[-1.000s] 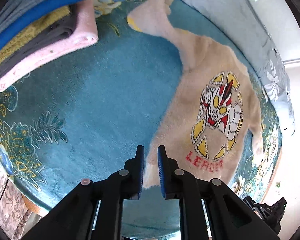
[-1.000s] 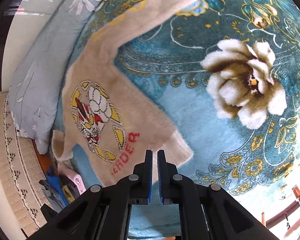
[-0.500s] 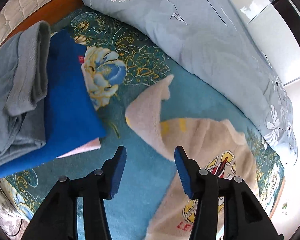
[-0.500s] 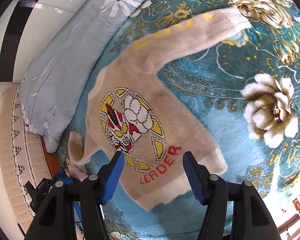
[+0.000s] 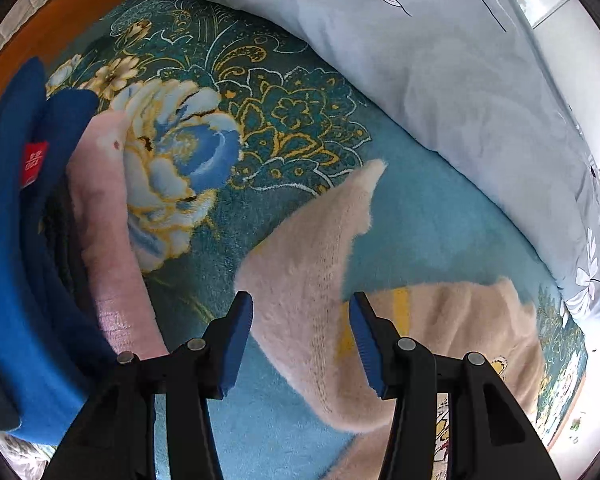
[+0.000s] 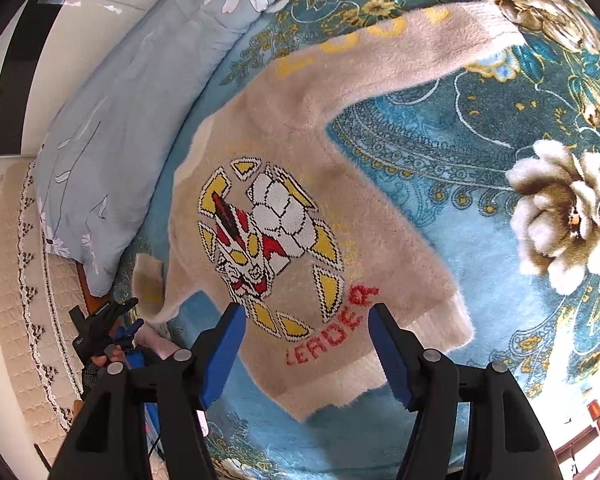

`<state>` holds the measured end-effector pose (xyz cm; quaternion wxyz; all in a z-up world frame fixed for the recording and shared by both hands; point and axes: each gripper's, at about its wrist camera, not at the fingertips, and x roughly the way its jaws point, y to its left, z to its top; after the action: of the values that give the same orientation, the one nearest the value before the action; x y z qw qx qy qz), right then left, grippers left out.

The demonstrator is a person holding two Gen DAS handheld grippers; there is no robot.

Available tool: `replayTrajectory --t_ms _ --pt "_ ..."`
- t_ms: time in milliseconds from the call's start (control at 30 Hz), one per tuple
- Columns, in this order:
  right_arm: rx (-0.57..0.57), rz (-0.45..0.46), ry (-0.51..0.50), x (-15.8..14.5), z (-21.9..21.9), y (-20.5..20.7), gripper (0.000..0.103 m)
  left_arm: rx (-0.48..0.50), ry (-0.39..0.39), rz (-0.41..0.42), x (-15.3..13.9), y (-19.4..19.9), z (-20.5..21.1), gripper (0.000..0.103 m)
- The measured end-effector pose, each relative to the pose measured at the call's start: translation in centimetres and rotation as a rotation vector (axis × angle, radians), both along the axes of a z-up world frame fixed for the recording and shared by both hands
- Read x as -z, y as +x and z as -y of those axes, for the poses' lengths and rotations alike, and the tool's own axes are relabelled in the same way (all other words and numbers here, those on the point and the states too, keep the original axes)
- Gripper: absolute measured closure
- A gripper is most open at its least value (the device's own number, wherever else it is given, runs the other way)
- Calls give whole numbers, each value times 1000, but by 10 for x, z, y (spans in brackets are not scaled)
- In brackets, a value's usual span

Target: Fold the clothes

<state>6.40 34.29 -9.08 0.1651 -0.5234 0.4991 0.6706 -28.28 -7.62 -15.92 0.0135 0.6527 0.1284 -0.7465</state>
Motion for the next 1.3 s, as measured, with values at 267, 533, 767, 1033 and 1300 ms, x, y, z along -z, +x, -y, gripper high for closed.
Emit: replayTrajectory --t_ms 267,533,767,1033,1300 --pt "-10 -163 144 -46 -8 -29 36 119 -93 -28 12 -37 -35 52" --pt "-34 -195 151 -62 -3 -46 36 218 -231 -5 29 -47 -53 55" --pt "-32 -193 118 -60 0 -34 36 102 -87 -70 -11 -30 -22 93" --pt "-70 -180 86 -56 1 -13 35 -17 226 -237 -95 -8 -7 93" --pt "-80 -228 57 -50 -19 16 31 171 368 -337 -161 27 -120 93"
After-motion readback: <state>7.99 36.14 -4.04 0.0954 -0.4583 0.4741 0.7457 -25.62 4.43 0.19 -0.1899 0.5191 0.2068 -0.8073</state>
